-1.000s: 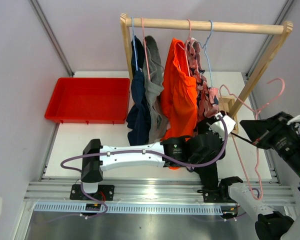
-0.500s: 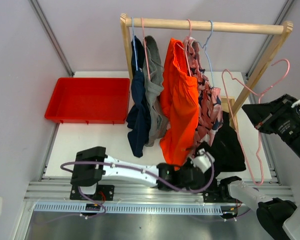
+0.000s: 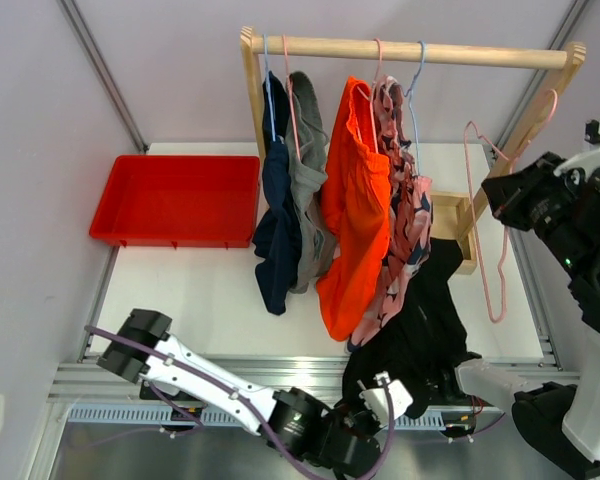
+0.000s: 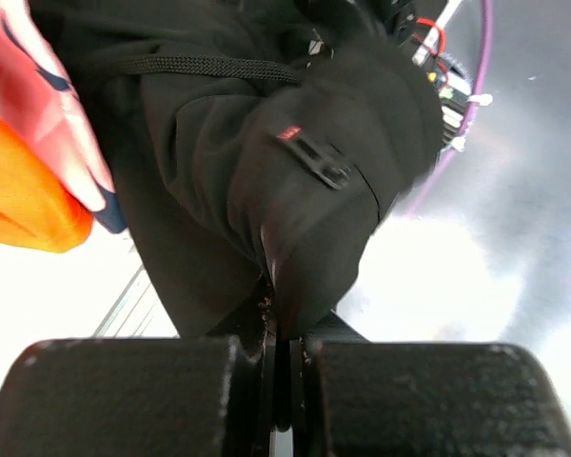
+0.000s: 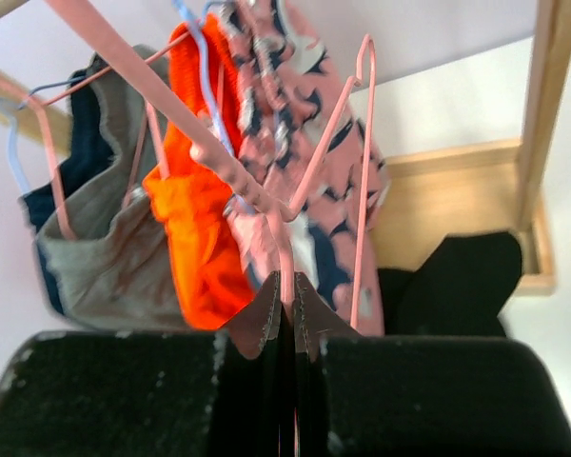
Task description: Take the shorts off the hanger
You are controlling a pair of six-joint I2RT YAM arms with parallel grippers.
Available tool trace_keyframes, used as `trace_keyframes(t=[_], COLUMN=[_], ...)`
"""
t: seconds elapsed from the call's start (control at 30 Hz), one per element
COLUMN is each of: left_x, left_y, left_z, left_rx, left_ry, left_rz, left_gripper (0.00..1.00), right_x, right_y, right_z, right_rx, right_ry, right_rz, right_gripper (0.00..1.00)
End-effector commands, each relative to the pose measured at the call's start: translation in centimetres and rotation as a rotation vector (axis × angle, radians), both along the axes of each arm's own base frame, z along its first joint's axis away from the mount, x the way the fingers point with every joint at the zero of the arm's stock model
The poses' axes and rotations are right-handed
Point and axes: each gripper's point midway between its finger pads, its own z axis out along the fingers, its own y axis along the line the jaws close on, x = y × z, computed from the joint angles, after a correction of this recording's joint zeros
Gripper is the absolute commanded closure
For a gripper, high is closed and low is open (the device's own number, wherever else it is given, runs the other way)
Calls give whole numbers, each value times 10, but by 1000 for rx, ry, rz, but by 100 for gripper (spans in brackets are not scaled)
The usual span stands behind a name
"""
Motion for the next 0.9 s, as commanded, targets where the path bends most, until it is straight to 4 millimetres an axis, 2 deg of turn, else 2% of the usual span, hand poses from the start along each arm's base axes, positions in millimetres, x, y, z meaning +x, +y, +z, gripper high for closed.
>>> trace_keyframes(t=[0.0,0.03,0.07,0.13,0.17,0.23,0.3,0.37,0.4,0.47,0.5,0.6,0.73,0.77,0.8,0.83,0.87], left_x=[5,6,4,9,9,16,20,25,29,34,36,40,42,43,45,46,47], left_y=[17,22,29,42,50,67,82,94,101,110,114,120,123,124,125,127,129], left_z=[62,66,79,84,92,90,91,79,81,71,73,71,83,92,96,97,109], left_rx=[-119,-123,-150,-150,-176,-159,-168,-160,-165,-160,-165,-162,-173,-178,-178,-172,-180], left_ry=[12,5,13,-6,15,-3,13,20,30,39,44,41,41,43,40,36,37], left_rz=[75,77,70,82,91,115,128,147,157,179,185,194,202,205,210,215,216], left_gripper=[100,100,100,100,100,100,100,100,100,100,100,100,100,100,100,100,100], right_x=[46,56,71,89,105,125,148,165,181,196,211,237,248,248,250,242,239], right_y=[-6,-4,-2,-3,-3,-10,-11,-19,-18,-22,-21,-20,-16,-15,-15,-14,-15], right_z=[18,24,20,28,23,29,25,30,27,23,17,6,-11,-16,-33,-32,-36], right_rx=[-67,-63,-80,-82,-100,-95,-87,-66,-50,-43,-40,-38,-36,-35,-37,-33,-30], right_ry=[-92,-115,-105,-143,-131,-160,-154,-182,-181,-180,-175,-165,-128,-116,-78,-83,-82], right_rz=[-76,-81,-86,-106,-116,-153,-156,-181,-187,-199,-201,-192,-172,-168,-165,-158,-158], right_gripper=[100,100,100,100,100,100,100,100,100,100,100,100,100,100,100,100,100])
